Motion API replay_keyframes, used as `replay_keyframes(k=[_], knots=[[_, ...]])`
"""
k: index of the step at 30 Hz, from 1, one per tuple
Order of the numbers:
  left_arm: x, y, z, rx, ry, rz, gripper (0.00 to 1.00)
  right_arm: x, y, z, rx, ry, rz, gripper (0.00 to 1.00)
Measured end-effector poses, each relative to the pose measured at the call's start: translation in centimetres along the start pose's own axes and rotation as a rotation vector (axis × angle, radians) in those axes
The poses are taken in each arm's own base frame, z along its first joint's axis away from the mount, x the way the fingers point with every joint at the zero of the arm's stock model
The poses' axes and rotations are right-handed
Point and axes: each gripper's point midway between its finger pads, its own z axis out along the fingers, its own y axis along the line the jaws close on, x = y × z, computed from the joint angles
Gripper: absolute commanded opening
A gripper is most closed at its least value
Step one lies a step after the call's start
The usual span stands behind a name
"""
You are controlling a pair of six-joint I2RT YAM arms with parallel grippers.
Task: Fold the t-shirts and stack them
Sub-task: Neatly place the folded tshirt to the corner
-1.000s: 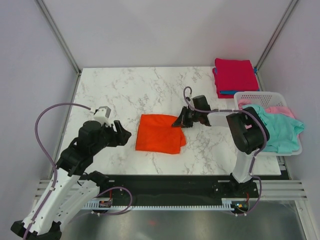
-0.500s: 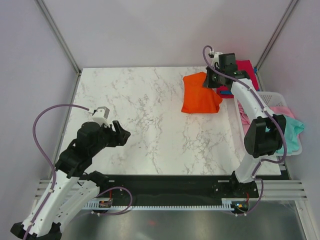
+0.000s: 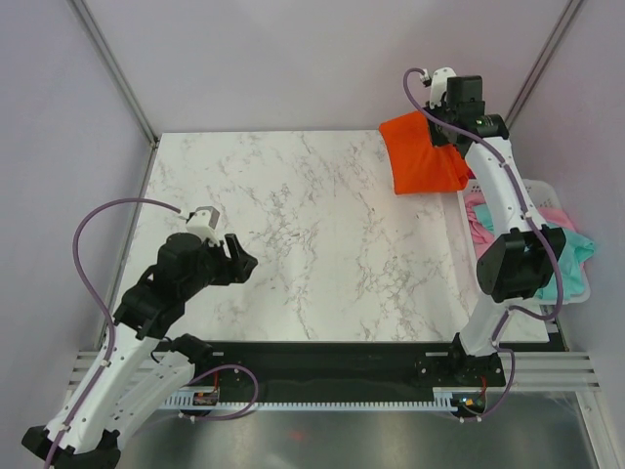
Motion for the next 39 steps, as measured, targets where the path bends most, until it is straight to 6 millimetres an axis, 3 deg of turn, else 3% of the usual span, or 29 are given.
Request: replay_keyframes(k=[7,18,27,39], knots=[[0.0,0.0,0.1,-0.001,0.003,0.0,0.7,-1.0,-3.0,0.6,0.066,-0.019,-0.048,0.0],[0.4,0.2,0.6,-0.014,0.03,0.002,0.7,-3.7,-7.2,-0.1,0.129,-0.099,-0.078,0.0],[0.6,-0.2,0.8,0.005,0.043,0.009,0.7,-2.0,-7.7,2.1,0.11,-0.057,-0.093,0.0],[0.5,-0.3,1.0,0.01,0.04,0.01,0.7,0.7,-12.5,5.8,0.161,-0.021,-0.1,0.0]])
